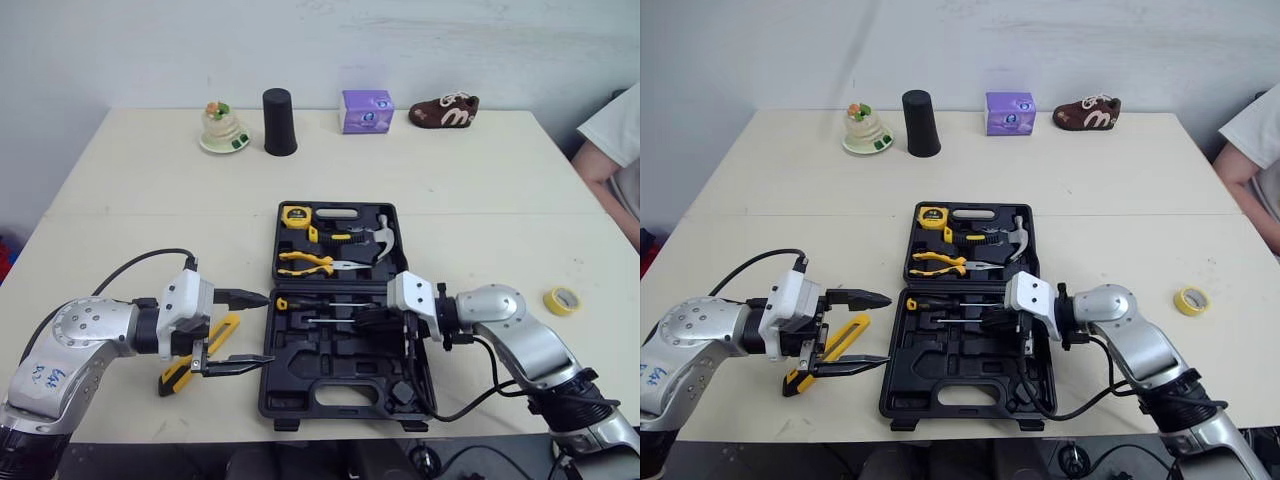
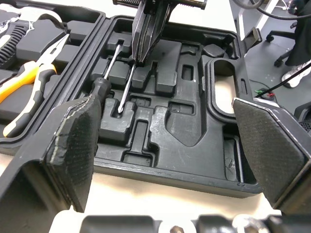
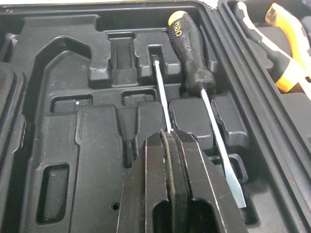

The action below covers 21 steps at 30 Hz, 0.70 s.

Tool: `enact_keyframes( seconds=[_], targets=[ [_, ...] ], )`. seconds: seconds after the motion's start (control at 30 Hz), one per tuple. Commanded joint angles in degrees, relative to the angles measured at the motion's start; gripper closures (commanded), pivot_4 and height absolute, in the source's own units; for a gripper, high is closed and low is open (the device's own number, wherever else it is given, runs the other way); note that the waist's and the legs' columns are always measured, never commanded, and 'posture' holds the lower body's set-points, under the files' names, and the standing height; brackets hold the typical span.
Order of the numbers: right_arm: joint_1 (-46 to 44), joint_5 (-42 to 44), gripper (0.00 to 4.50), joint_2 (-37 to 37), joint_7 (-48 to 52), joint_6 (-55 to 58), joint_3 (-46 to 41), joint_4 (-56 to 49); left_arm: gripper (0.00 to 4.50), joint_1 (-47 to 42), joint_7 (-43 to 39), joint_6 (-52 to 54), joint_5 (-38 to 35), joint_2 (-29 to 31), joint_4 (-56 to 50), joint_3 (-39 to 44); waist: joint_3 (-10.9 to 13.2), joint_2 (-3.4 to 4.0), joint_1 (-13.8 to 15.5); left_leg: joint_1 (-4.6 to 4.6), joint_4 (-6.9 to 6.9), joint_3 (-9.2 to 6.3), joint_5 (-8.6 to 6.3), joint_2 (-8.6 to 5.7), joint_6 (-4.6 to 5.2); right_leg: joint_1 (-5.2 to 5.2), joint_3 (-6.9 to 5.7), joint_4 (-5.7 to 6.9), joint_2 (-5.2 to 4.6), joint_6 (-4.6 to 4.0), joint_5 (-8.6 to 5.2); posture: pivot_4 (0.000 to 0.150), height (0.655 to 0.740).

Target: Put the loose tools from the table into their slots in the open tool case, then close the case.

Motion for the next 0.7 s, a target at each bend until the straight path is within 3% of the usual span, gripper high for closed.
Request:
enact_keyframes(
  seconds=[0.03, 0.23, 0.43, 0.53, 0.7],
  targets=[
    [2.00, -3.10, 4.47, -0.68, -0.77, 2.83, 2.14, 4.61, 0.00, -0.27, -0.15, -0.49, 0.15, 0.08, -0.39, 0.56, -0.05, -0.09, 0.00, 0.00, -0.02, 0.00, 0.00, -0.02, 0.01, 0.00, 0.00, -0.02, -0.03, 0.00, 0.00, 0.150, 0.7400],
    [5.48, 6.59, 4.47, 2.07, 0.90, -4.83, -7.93, -2.20, 0.00, 0.43, 0.30, -0.87, 0.20, 0.08, -0.12, 2.23, -0.06, -0.15, 0.05, -0.09, -0.12, 0.01, -0.01, -0.05, 0.09, -0.07, -0.03, -0.10, -0.14, 0.01, 0.01, 0.150, 0.7400],
    [13.71, 16.73, 4.47, -4.74, 3.86, -5.21, -24.81, -9.73, 0.00, 5.21, 1.05, -1.65, 0.38, 1.07, 1.27, 9.39, 0.15, 0.17, 0.33, -0.70, -0.20, 0.01, -0.01, -0.08, 0.11, -0.65, -0.05, -0.31, -0.12, 0.09, -0.02, 0.150, 0.7400],
    [20.15, 18.38, 3.54, -8.52, 3.05, -4.39, -34.83, -10.95, 0.00, 9.43, 1.49, -2.33, 1.46, 1.58, 4.73, 15.43, 0.16, 0.15, 0.27, -0.78, -0.52, 0.05, -0.04, -0.08, 0.12, -0.77, -0.03, -0.58, -0.12, 0.11, -0.06, 0.150, 0.7400],
    [34.52, 12.06, 1.09, -9.54, 3.62, -14.75, -51.99, -4.17, 0.00, 14.69, 3.39, -5.04, 3.81, 1.18, 14.45, 25.89, 0.21, 0.10, 0.28, -0.76, -0.79, 0.06, -0.05, -0.16, 0.07, -0.75, -0.06, -0.86, -0.07, 0.13, -0.13, 0.150, 0.7400]
  ],
)
